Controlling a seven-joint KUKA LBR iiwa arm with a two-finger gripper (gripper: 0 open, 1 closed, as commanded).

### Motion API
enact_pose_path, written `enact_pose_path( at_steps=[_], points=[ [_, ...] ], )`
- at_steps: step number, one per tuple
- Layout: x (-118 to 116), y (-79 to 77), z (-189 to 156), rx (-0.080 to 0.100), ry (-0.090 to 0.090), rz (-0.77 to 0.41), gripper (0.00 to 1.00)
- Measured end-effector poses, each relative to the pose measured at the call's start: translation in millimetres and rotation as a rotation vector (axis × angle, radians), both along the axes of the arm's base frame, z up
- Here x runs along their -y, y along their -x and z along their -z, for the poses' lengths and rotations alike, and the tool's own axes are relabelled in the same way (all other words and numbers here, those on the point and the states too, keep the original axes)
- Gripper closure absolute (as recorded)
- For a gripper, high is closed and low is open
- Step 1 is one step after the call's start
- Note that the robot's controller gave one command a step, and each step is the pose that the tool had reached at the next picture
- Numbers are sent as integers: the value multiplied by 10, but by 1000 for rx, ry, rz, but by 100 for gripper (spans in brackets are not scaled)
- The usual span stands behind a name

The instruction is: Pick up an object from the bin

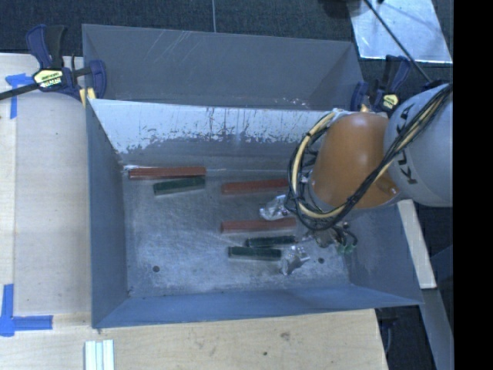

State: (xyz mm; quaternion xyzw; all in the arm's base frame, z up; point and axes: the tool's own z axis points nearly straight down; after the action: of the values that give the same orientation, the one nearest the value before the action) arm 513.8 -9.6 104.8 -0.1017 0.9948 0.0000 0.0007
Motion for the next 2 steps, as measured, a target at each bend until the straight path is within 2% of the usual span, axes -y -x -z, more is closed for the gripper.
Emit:
enact_pose_path(
  at_steps=[1,2],
  points=[
    [12,-12,-282,5,0,-3,0],
    [-108,82,274,41,-2,106,0]
  ],
)
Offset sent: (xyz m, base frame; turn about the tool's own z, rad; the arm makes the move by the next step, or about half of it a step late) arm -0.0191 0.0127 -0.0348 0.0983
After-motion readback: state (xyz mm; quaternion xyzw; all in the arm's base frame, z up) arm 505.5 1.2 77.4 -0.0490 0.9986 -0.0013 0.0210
